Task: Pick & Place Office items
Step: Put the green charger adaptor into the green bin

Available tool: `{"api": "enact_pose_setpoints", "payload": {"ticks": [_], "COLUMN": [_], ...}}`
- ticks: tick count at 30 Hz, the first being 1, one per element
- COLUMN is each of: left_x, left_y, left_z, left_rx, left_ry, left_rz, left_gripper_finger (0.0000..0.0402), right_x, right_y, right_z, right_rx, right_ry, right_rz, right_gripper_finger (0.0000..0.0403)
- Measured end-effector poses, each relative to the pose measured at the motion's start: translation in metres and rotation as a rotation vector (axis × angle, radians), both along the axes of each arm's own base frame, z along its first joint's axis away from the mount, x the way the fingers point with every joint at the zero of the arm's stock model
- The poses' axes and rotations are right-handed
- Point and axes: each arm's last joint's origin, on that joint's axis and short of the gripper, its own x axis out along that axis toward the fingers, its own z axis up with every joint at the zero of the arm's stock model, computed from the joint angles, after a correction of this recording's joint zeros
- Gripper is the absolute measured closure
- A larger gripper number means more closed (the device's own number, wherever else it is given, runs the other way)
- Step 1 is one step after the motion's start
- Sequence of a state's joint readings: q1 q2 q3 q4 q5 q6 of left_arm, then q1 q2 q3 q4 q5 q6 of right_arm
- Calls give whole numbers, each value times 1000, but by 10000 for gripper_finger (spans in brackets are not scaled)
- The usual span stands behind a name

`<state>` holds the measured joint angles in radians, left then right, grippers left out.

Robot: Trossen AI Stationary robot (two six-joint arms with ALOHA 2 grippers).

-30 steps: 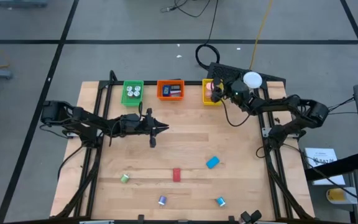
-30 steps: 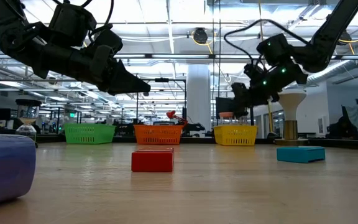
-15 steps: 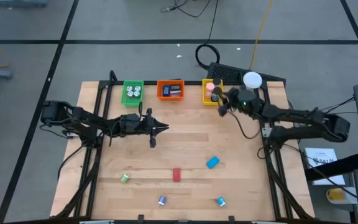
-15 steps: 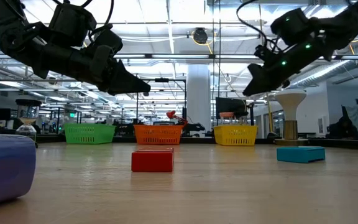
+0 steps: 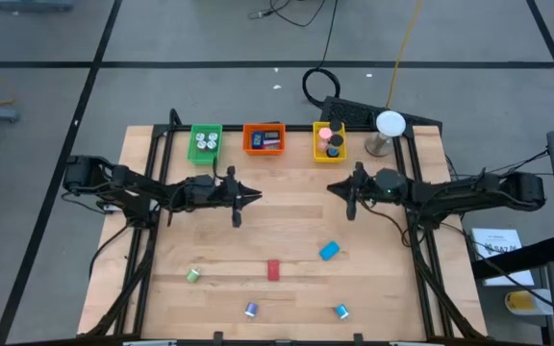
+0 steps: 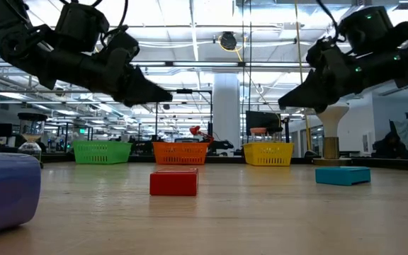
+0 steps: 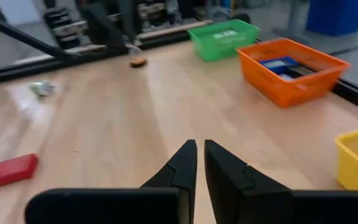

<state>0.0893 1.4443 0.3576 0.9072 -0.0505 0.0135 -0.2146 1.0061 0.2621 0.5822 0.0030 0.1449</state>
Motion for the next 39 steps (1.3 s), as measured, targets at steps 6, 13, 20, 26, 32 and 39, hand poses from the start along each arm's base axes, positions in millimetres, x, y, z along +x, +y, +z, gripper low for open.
{"api": "enact_pose_setpoints", "payload": {"ticks": [6, 13, 20, 26, 32, 39], "left_x": [3, 9, 12, -1, -22, -57], "left_y": [0, -1, -55, -118, -163, -195], "left_z": [14, 21, 17, 29, 43, 53], "left_rx": [0, -77, 28, 33, -316, -669], "left_ry": [-125, -149, 256, 511, 675, 870], "left_rz": [1, -55, -204, -143, -13, 192], "left_gripper_finger": [353, 353, 368, 397, 335, 228], "right_x": [-1, -6, -9, -10, -10, -10], "right_y": [15, 25, 32, 35, 36, 36], "right_z": [0, -8, -14, -15, -15, -15], "right_rx": [-16, -63, -75, -96, -111, -124], "right_ry": [-82, -75, -52, -50, -52, -43], "right_rz": [76, 30, 5, 29, 37, 41], "right_gripper_finger": [385, 387, 387, 387, 387, 387]}}
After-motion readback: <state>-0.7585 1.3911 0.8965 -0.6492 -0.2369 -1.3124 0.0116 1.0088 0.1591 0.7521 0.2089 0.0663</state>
